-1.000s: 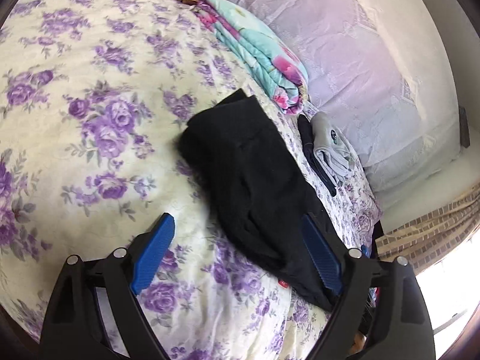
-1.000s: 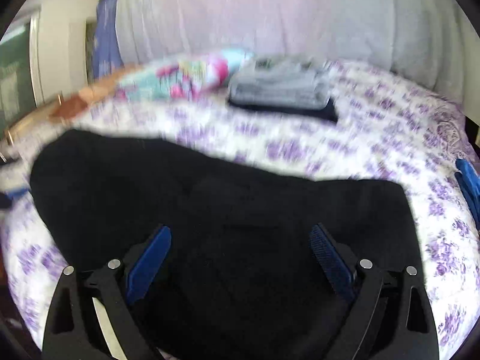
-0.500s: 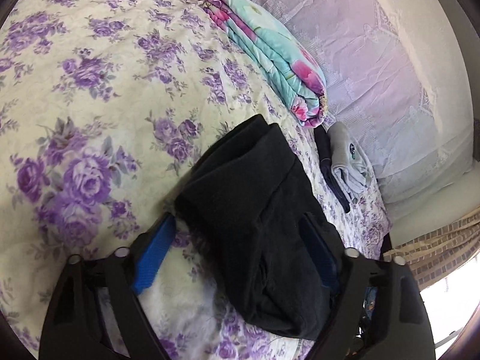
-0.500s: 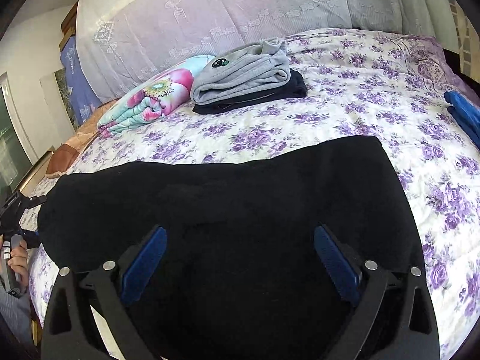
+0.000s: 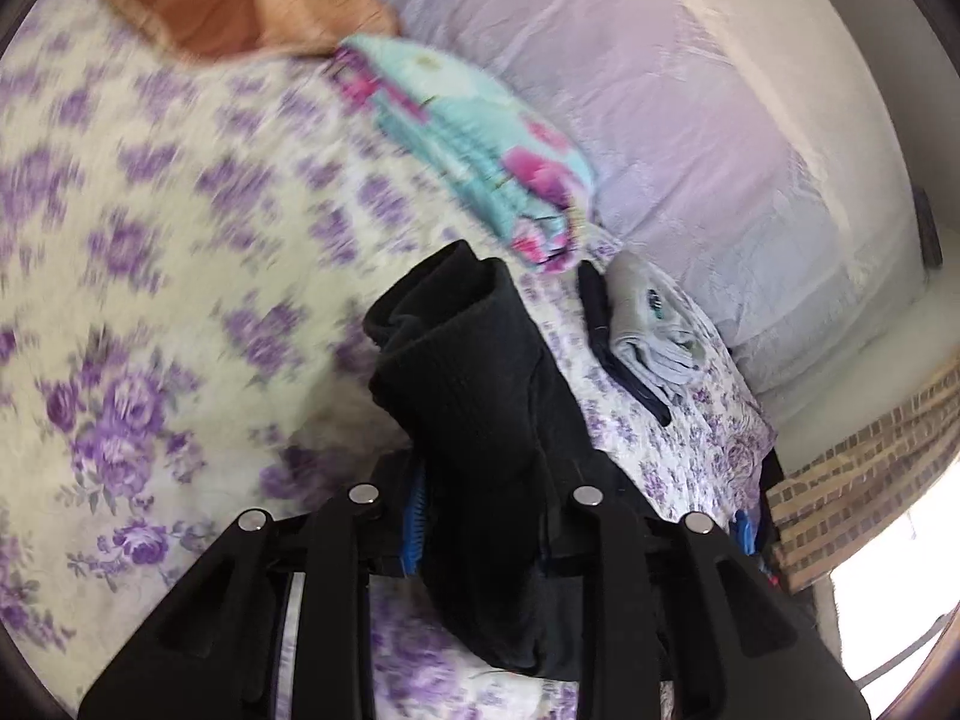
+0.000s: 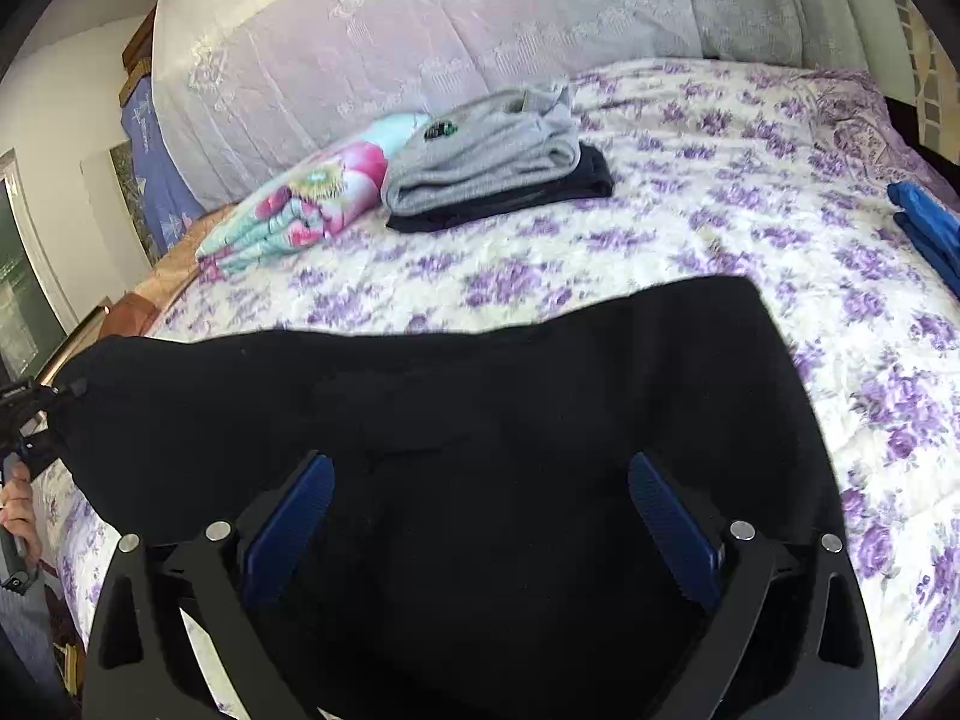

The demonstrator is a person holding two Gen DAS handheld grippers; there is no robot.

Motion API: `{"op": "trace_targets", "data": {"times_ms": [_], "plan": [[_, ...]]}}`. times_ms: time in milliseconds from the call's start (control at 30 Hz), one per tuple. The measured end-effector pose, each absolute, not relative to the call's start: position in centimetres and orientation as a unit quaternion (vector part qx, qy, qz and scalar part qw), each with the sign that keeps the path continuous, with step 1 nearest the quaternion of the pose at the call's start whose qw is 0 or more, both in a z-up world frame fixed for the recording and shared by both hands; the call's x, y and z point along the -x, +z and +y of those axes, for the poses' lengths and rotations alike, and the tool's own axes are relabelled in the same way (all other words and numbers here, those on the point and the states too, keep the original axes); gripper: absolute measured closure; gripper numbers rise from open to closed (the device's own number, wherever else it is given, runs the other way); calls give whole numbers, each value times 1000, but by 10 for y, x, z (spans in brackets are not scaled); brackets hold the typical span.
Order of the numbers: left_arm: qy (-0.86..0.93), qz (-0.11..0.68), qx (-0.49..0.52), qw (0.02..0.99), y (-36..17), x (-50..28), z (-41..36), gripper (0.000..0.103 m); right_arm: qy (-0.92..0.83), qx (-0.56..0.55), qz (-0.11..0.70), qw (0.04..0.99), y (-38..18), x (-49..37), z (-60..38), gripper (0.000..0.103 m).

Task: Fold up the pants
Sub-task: 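Grasp the pants edge with the left gripper and fold it over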

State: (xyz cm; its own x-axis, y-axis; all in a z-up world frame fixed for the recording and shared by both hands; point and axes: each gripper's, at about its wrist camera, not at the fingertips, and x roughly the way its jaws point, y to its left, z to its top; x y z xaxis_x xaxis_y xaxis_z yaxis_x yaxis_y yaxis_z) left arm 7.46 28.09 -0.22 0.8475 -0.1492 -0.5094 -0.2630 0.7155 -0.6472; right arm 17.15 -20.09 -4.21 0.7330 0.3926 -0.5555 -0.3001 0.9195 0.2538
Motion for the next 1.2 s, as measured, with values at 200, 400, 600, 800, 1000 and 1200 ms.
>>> {"op": "trace_targets", "data": {"times_ms": [200,400,600,800,1000,1200], "plan": [[-15,256,288,923,65,-85,218,78,162,62,405,898,-65,-183,-168,3],[-82,262,206,939,101,-112,125,78,178,-67,306,933,-24,-154,-244,4],[-160,278,109,941,96,-143,-7,78,48,-135,287,947,-37,-143,-337,4],[-214,316,8,924,30,-160,-140,79,60,-274,299,912,-69,-140,-388,4],[-196,337,-60,919,-34,-159,-186,70,64,-273,295,913,-70,-139,-387,4],[-251,334,-7,908,-29,-135,-166,36,65,-276,296,912,-70,-142,-388,4]]}}
